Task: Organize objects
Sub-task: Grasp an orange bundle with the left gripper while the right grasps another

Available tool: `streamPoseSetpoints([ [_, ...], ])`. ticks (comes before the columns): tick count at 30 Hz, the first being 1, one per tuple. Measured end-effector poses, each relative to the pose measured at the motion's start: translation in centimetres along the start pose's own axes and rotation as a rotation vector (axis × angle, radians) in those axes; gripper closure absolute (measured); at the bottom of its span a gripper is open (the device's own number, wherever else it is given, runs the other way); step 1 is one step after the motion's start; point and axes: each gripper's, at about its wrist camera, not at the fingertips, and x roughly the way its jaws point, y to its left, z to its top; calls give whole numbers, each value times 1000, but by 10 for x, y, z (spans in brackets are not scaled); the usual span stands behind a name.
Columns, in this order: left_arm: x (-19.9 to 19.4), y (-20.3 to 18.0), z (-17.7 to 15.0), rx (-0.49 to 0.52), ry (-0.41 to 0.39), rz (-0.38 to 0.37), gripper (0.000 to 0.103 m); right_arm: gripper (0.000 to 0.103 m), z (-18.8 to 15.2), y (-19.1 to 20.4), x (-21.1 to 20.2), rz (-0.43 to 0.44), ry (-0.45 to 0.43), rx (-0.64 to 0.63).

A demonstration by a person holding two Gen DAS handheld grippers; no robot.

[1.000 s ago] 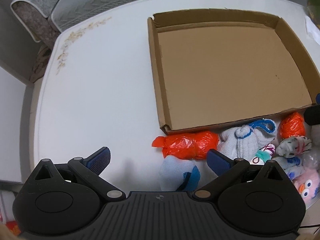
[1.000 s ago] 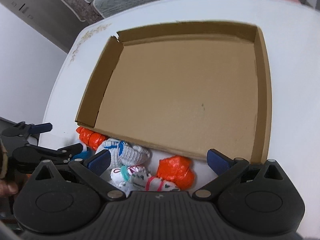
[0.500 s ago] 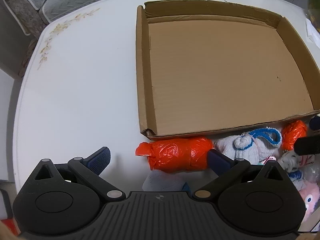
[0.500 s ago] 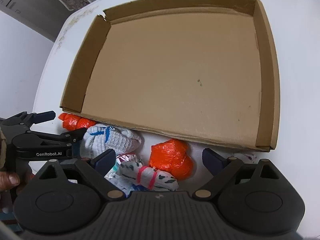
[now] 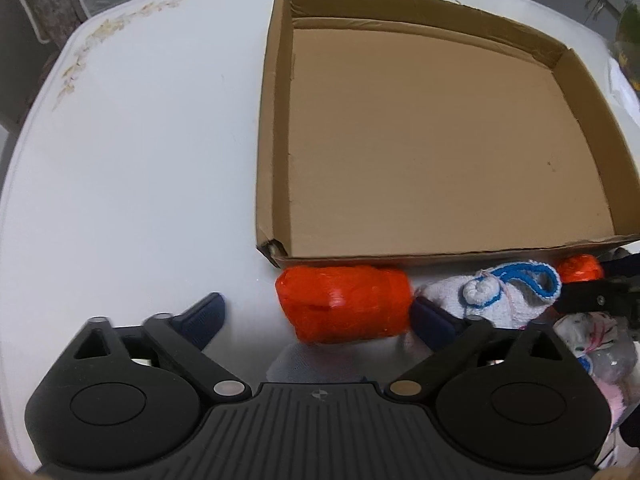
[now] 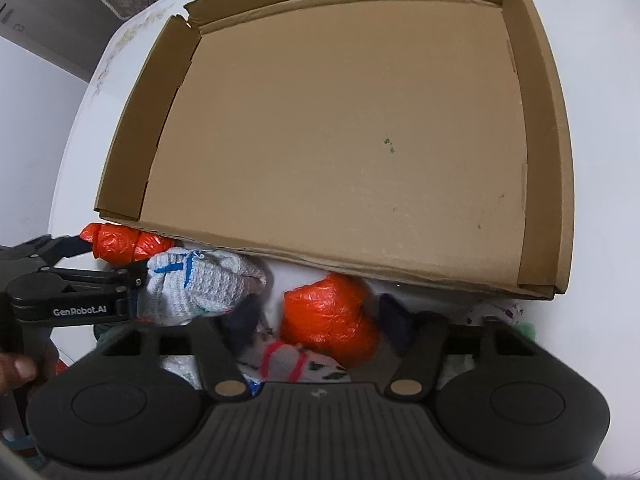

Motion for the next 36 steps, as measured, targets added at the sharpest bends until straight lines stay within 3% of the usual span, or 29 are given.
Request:
streamPoseSetpoints([
  [4, 0, -1, -2, 6, -5, 21, 29, 59, -1, -1, -3, 6, -3, -9],
  [6, -2, 0, -1, 0, -12, 13, 43, 59, -2, 0, -6, 16, -10, -16],
  [8, -5, 2, -1, -7, -18, -1, 50, 59, 2, -2, -18, 24, -14, -24],
  [14, -9, 5, -5, -12, -30, 3, 61, 59, 2, -6, -30, 46, -29, -31],
  [24, -28, 6, 1, -31, -74, 17, 62, 61, 2, -16, -67, 96, -94, -56],
  [27, -38, 10, 1, -35, -83, 17, 62, 74, 3, -25, -79, 119, -110, -51],
  [30, -45, 12, 3, -49, -95, 9, 61, 73, 6, -34, -85, 124, -124, -42],
  [31, -46, 13, 3, -280, -93, 104, 61, 73, 8, -35, -82, 125, -117, -39],
  [36, -44, 11, 4, -280, -90, 104, 61, 68, 3, -24, -61, 99, -58, -90],
])
